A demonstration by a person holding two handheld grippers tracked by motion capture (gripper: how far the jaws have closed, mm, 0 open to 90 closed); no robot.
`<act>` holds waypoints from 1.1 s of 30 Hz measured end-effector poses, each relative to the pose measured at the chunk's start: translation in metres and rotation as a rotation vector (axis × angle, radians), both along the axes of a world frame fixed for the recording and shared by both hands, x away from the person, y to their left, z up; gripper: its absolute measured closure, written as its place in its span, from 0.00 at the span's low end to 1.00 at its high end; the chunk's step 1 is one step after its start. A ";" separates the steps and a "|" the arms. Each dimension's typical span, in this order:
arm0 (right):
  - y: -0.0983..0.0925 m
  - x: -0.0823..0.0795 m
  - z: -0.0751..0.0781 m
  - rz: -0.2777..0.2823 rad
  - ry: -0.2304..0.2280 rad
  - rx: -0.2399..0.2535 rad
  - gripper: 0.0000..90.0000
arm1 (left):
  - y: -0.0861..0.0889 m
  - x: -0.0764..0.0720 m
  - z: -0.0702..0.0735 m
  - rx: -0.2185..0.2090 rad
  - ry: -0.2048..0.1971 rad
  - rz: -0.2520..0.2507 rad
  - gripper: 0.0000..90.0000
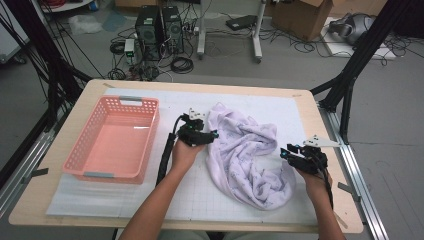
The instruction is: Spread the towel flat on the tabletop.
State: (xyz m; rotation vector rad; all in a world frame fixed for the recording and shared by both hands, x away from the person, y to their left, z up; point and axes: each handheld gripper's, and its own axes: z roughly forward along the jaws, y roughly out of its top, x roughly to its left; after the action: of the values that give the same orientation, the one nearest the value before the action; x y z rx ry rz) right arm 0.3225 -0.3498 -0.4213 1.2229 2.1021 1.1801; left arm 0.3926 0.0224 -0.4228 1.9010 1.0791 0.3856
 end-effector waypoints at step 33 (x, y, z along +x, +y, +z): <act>0.050 0.012 -0.001 0.145 0.070 -0.003 0.67 | 0.047 -0.025 -0.005 -0.106 -0.002 0.060 0.57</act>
State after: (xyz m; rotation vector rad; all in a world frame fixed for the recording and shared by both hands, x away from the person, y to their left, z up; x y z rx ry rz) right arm 0.3341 -0.3001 -0.4224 1.1423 2.2759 1.2116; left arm 0.3674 0.0695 -0.4280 1.7783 1.1352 0.3564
